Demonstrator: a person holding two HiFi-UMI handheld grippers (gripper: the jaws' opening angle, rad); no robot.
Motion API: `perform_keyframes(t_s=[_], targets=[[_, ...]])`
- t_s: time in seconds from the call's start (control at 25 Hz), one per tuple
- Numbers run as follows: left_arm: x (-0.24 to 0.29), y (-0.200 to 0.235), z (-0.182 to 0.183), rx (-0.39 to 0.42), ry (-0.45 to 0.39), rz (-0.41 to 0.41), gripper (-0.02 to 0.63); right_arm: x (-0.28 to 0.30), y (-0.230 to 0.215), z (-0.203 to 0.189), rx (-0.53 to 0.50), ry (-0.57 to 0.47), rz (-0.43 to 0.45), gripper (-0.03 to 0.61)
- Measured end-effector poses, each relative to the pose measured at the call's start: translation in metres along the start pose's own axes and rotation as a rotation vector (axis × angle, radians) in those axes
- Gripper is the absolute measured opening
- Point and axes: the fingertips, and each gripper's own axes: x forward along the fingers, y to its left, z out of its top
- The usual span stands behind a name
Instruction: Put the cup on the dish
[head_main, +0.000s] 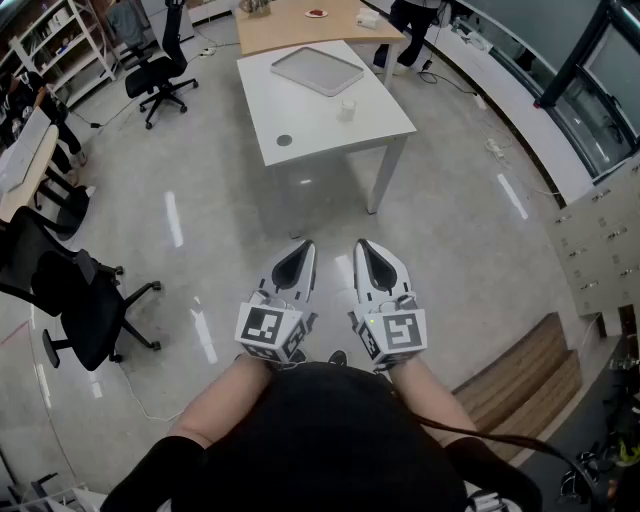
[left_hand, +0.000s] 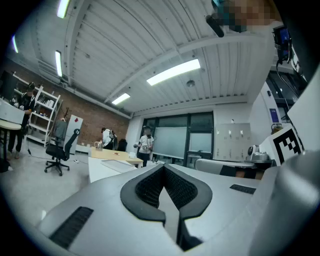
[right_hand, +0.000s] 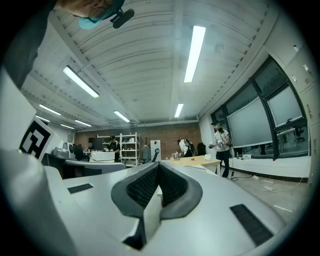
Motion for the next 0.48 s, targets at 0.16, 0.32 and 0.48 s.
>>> perform_keyframes(t_s=[0.16,0.32,0.48], targets=[[0.005,-0.006,0.003,0.003,-0.003,0.002,0.005,-0.002,-0.006,0.003,-0.003,0.0,0.005,0.012],[0.008,-0.013,0.002,0.007,0.0,0.003,0.005,-0.005,-0.01,0.004,-0.004,-0.001,0.02,0.012],[0.009,-0.017,-0.001,0.0,-0.007,0.012,0.005,-0.007,-0.015,0.002,0.043,-0.003,0.043,0.012]])
